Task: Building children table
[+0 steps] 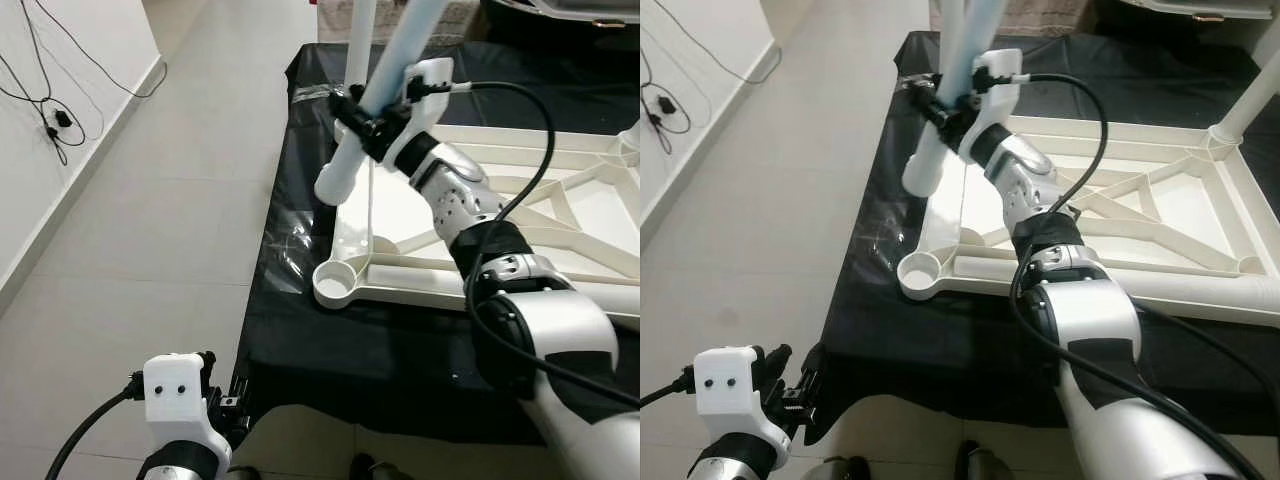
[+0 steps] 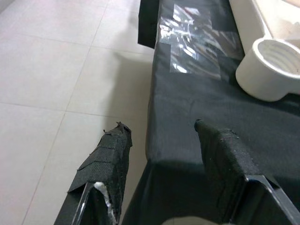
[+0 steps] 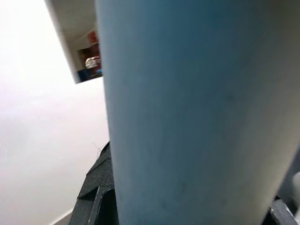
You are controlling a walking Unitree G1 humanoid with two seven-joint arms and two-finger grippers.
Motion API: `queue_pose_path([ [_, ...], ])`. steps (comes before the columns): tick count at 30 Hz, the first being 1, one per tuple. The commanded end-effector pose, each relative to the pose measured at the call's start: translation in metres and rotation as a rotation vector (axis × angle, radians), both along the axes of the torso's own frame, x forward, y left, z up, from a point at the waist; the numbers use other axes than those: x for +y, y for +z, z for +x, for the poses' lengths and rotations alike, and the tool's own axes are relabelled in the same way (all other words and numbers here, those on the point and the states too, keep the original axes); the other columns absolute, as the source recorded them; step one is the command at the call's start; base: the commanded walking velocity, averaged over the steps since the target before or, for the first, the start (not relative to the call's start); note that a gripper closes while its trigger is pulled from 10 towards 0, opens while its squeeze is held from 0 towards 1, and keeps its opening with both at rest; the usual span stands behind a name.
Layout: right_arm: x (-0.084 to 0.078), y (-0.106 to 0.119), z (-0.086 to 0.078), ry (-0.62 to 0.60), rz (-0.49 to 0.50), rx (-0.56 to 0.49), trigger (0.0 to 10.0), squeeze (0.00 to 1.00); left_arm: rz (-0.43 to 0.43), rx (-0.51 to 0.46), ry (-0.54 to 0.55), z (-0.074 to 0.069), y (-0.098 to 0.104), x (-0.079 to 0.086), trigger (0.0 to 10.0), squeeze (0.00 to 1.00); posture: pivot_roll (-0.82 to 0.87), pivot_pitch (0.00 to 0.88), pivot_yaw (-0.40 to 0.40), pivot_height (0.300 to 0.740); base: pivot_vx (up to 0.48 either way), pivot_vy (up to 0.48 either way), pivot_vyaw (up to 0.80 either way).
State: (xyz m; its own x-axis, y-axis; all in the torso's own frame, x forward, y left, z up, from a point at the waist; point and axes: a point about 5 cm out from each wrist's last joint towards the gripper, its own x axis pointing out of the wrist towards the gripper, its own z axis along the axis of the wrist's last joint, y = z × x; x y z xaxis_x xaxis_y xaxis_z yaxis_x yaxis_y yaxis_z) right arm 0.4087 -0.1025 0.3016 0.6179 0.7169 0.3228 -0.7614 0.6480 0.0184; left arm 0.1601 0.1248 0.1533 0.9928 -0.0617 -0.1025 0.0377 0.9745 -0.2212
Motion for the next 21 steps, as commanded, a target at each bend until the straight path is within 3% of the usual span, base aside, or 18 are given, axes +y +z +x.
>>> queue_pose_path([
  [1, 0.008, -0.010, -0.005, 0.120, -0.056, 0.010, 10.0, 0.00, 0.011, 0.025, 0.009, -0.003, -0.005, 0.000, 10.0, 0.00, 0.08, 0.245, -0.039, 0.740, 0.000, 0.000, 0.00],
  [2, 0.010, -0.015, -0.011, 0.242, -0.097, 0.005, 10.0, 0.00, 0.011, 0.025, 0.006, -0.004, -0.005, 0.000, 10.0, 0.00, 0.09, 0.250, -0.039, 0.740, 0.000, 0.000, 0.00],
  [5, 0.010, -0.020, -0.016, 0.331, -0.135, 0.007, 10.0, 0.00, 0.012, 0.026, 0.004, -0.004, -0.004, 0.000, 10.0, 0.00, 0.09, 0.250, -0.039, 0.740, 0.000, 0.000, 0.00],
  [7, 0.000, -0.022, -0.025, 0.510, -0.191, 0.003, 10.0, 0.00, 0.013, 0.025, 0.003, -0.006, -0.004, 0.000, 10.0, 0.00, 0.09, 0.253, -0.040, 0.740, 0.000, 0.000, 0.00],
  [11, -0.010, -0.018, -0.029, 0.592, -0.209, -0.012, 10.0, 0.00, 0.013, 0.025, 0.002, -0.006, -0.004, 0.000, 10.0, 0.00, 0.09, 0.253, -0.040, 0.740, 0.000, 0.000, 0.00],
  [13, -0.024, -0.005, -0.032, 0.671, -0.195, -0.030, 10.0, 0.00, 0.015, 0.030, 0.000, -0.007, -0.005, 0.000, 10.0, 0.00, 0.09, 0.264, -0.041, 0.740, 0.000, 0.000, 0.00],
  [21, -0.037, 0.008, -0.036, 0.715, -0.142, -0.031, 10.0, 0.00, 0.020, 0.040, -0.003, -0.008, -0.006, 0.000, 10.0, 0.00, 0.09, 0.271, -0.037, 0.740, 0.000, 0.000, 0.00],
])
